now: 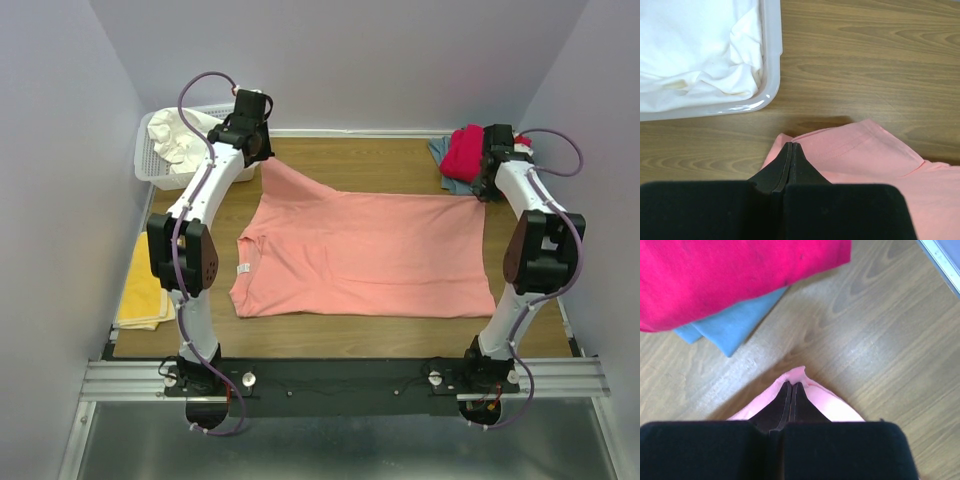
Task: Fold and stack the t-shirts
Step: Fold the tshirt
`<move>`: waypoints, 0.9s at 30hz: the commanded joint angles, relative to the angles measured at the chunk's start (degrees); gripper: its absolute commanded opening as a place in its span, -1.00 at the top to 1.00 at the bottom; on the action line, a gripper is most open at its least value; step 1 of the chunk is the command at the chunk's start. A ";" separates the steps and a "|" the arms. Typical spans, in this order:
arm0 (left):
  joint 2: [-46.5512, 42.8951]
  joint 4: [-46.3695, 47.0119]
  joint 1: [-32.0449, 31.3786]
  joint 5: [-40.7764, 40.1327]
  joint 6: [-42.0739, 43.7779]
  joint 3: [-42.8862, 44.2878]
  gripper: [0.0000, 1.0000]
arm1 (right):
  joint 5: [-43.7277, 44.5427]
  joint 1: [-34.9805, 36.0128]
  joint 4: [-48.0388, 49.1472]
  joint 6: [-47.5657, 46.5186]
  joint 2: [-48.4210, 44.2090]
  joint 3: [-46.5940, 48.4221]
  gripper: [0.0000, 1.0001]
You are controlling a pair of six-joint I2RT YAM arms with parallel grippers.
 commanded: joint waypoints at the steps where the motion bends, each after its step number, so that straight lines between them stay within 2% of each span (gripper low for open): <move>1: -4.05 -0.57 -0.48 -0.24 1.48 2.17 1.00 | 1.20 -0.30 -1.36 -0.54 -3.22 -3.17 0.99; 7: -7.65 -3.12 -1.45 -1.29 1.23 -1.60 1.00 | 0.85 -0.39 -2.50 0.34 -8.14 -7.92 0.99; 18: -17.23 -4.97 -1.54 -3.84 -1.76 -19.35 1.00 | -1.44 -0.30 -5.32 2.36 -17.11 -15.57 0.99; 27: -21.71 -5.40 -1.62 -4.81 -4.40 -28.32 1.00 | -3.37 -0.30 -8.66 6.66 -25.19 -27.96 0.99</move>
